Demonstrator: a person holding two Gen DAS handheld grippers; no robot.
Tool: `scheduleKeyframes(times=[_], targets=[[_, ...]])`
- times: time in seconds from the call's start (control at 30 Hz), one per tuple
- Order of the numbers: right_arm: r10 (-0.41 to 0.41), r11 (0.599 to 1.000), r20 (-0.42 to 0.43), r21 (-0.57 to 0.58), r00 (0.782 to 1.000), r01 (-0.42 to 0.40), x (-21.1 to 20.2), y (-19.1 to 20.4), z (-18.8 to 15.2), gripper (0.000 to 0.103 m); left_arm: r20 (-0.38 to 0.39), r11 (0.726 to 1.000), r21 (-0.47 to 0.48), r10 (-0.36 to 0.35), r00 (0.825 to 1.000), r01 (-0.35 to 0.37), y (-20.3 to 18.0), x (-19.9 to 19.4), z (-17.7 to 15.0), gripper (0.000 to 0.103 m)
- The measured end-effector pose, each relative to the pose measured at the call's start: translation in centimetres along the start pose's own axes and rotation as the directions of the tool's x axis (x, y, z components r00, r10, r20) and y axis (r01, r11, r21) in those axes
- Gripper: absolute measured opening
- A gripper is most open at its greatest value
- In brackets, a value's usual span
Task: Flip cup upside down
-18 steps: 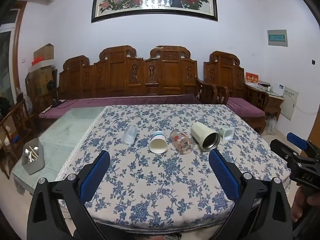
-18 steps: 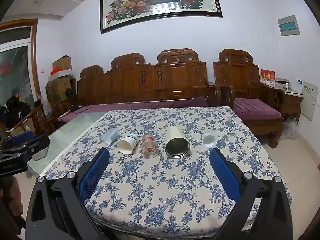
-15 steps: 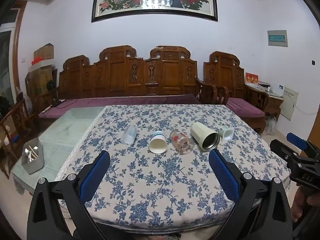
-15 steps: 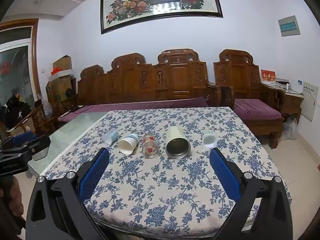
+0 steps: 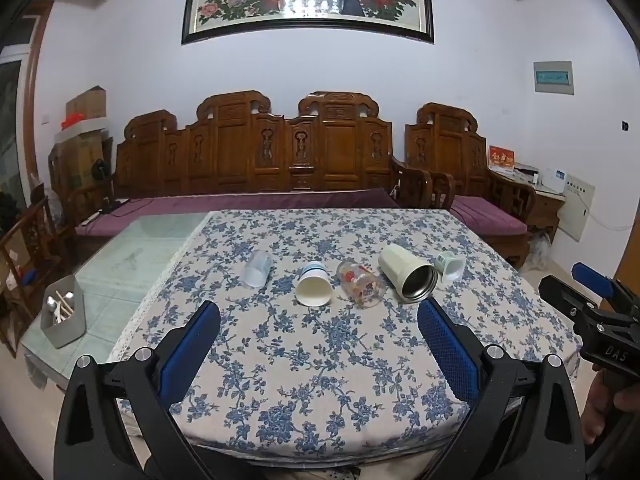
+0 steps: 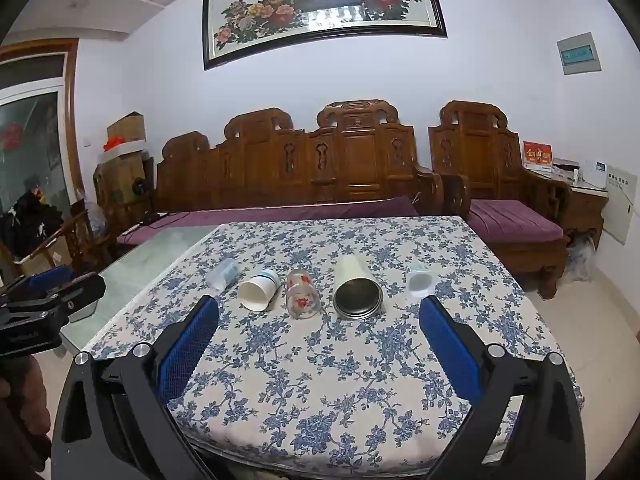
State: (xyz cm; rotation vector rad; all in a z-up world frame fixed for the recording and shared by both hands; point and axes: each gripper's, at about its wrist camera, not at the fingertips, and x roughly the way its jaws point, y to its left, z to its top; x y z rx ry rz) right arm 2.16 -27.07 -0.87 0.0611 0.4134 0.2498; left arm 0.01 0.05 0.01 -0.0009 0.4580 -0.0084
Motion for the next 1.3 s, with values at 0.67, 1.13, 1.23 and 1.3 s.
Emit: scheduleKeyframes(times=[0.67, 1.13, 1.23, 1.3], targets=[[0.0, 1.0, 0.0, 0.001, 1.0, 0.0, -0.11, 0.07, 0.13, 0.101, 0.0, 1.0, -0.002, -0.002, 1.0, 0.002, 0.05, -0.28, -0.05, 0.095], [0.002, 1.0, 0.002, -0.002, 1.0, -0.002, -0.3, 0.27, 0.02, 0.101, -0.001, 1.0, -0.002, -0.002, 1.0, 0.002, 0.08, -0.3, -0.03, 0.095], [0.003, 1.0, 0.003, -0.002, 1.0, -0.003, -0.41, 0.36, 0.07, 0.101, -0.001, 1.0, -0.002, -0.003, 1.0, 0.003, 0.09, -0.29, -0.03, 0.095], [0.003, 1.0, 0.003, -0.002, 1.0, -0.003, -0.41, 0.35, 0.04, 0.101, 0.0, 1.0, -0.002, -0.002, 1.0, 0.002, 0.09, -0.28, -0.04, 0.095]])
